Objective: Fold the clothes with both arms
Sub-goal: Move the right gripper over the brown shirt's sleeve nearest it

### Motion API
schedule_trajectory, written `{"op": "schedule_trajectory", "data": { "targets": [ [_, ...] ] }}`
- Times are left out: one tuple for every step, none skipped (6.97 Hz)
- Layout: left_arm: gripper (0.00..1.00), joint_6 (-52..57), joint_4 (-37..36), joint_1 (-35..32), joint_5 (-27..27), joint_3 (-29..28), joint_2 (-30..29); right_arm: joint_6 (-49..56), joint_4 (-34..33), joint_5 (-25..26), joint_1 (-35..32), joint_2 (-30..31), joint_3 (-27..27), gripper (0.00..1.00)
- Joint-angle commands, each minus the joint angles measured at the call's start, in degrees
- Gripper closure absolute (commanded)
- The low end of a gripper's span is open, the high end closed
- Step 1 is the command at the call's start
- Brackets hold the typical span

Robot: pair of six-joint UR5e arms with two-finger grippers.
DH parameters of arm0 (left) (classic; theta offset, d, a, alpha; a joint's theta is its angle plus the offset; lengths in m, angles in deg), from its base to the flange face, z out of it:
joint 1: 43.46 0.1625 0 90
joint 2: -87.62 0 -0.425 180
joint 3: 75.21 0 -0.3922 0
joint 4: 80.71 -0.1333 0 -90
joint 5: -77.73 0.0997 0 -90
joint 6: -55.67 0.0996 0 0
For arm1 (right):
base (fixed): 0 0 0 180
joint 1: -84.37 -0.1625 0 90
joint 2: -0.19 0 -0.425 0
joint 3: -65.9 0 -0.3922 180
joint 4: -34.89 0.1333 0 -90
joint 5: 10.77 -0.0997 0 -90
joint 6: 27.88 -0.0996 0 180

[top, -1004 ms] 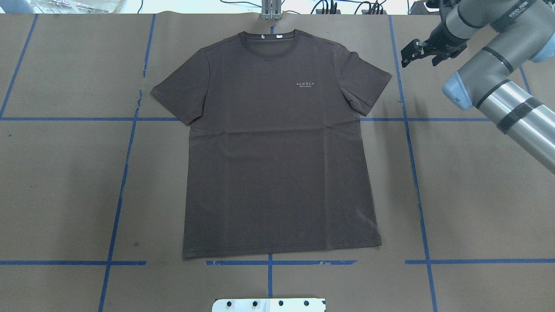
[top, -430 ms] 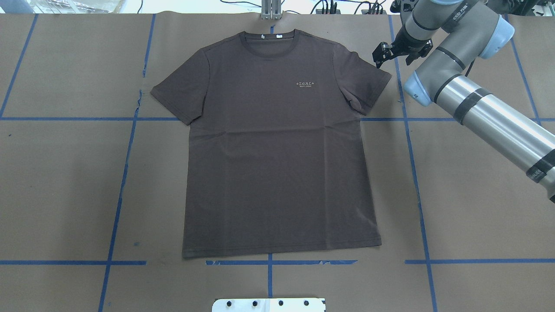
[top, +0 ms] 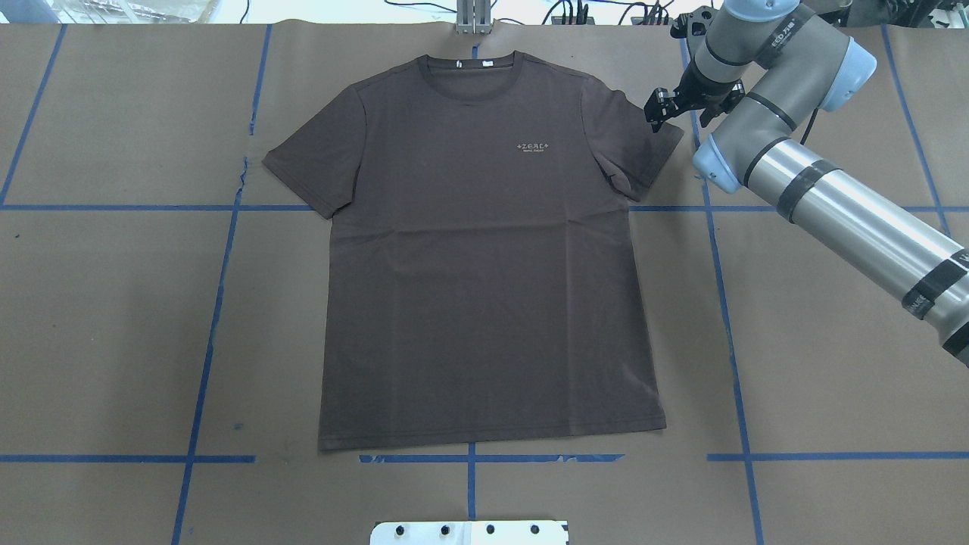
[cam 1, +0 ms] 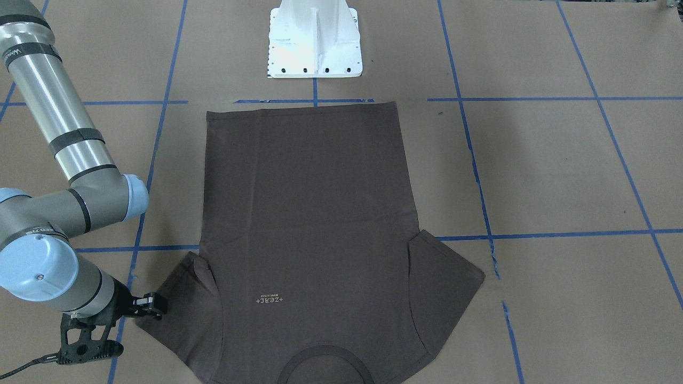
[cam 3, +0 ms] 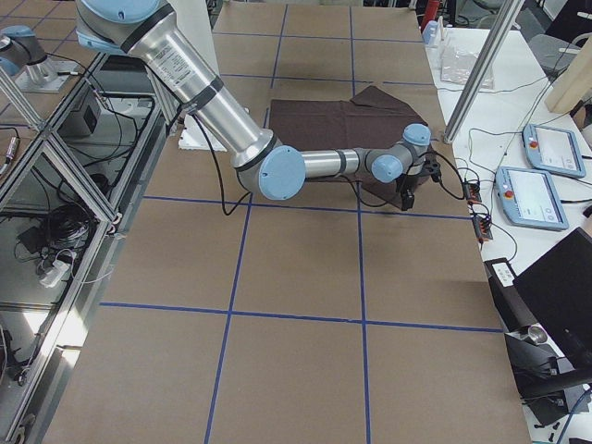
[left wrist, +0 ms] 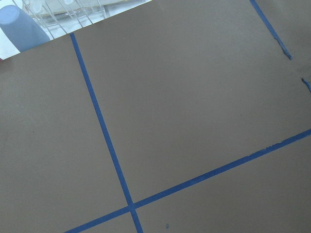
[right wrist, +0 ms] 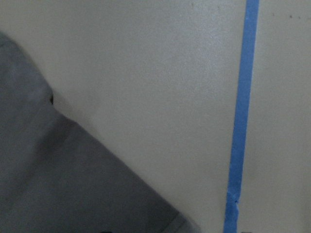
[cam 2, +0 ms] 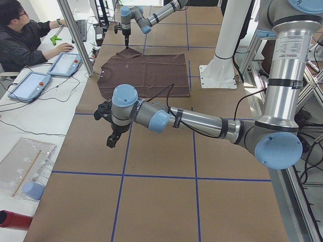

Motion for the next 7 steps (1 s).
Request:
{"op": "schedule_trajectory", "data": {
  "targets": [
    [0.0, -0.01, 0.0, 0.0, 0.0, 0.03, 0.06, 0.0, 0.0, 0.0, 0.1, -0.79, 1.52, 0.23],
    [0.0, 0.08, 0.0, -0.09, 0.0, 0.03, 0.15, 0.0, 0.0, -0.08, 0.1, -0.97, 1.79, 0.26],
    [0.0, 0.08, 0.0, -0.09, 0.0, 0.11, 0.15, 0.0, 0.09, -0.17, 0.19, -1.06, 2.14, 0.27],
    [0.0, 0.08, 0.0, -0.09, 0.0, 0.11, 0.15, 0.0, 0.09, -0.26, 0.19, -1.06, 2.32, 0.31],
    [0.0, 0.08, 0.0, -0.09, 0.0, 0.2, 0.06, 0.0, 0.09, -0.35, 0.19, -1.06, 2.67, 0.38],
    [0.0, 0.0, -0.09, -0.09, 0.0, 0.2, 0.06, 0.0, 0.09, -0.35, 0.19, -1.06, 2.93, 0.45],
    [0.0, -0.01, -0.09, -0.09, 0.0, 0.2, 0.06, 0.0, 0.09, -0.43, 0.19, -1.14, 2.93, 0.51]
  ]
}}
